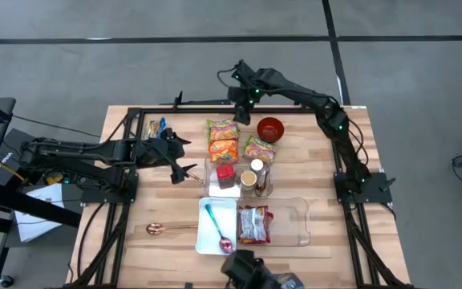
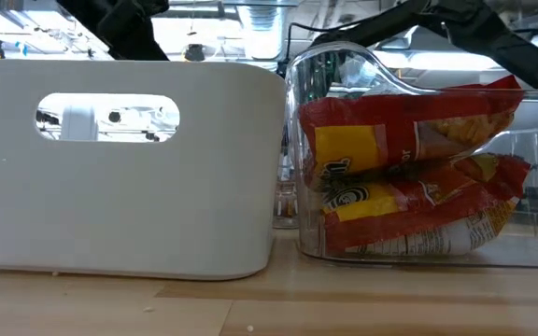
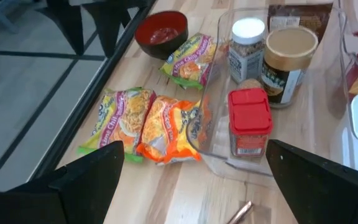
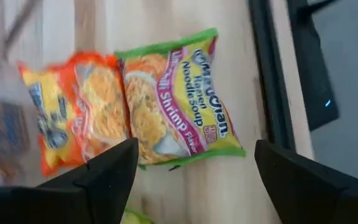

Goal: Pick & Place Food Item
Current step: Put the top green noodle pack into the bottom transparent bin

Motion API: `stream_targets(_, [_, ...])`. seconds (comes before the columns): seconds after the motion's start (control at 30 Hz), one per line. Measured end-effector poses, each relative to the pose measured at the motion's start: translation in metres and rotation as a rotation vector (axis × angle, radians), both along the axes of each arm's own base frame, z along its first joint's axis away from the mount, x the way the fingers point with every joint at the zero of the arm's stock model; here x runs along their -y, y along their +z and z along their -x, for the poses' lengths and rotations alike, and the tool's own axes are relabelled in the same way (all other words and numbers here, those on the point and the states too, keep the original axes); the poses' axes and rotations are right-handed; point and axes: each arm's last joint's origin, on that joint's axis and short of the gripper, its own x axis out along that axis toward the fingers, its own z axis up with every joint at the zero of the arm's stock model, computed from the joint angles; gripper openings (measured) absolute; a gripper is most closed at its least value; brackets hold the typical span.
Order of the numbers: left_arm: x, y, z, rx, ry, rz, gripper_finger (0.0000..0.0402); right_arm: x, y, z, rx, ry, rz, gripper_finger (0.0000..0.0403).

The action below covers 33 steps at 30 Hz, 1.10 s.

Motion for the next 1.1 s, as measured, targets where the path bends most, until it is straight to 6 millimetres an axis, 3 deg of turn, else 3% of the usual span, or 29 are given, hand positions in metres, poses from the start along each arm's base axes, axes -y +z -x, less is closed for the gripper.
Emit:
stream_targets(0.3, [0.000,-0.003,0.002,-0.029,0.006,0.009,0.0386,-0.013,-0.004,-0.013,-0.016,0.242,0.196,0.0314])
stream_targets(0.5, [0.000,-0.003,0.002,-0.032,0.006,0.009,0.0386,-0.010,-0.038,-0.024,-0.109,0.277,0.240,0.0313])
stream_targets(0.7, [0.002,-0.004,0.003,-0.045,-0.004,0.007,0.0386,-0.005,-0.076,-0.023,-0.212,0.286,0.163,0.0293])
stream_targets(1.1, [0.000,-0.004,0.003,-0.047,-0.008,0.013,0.0386,-0.002,-0.078,-0.025,-0.184,0.314,0.185,0.0275])
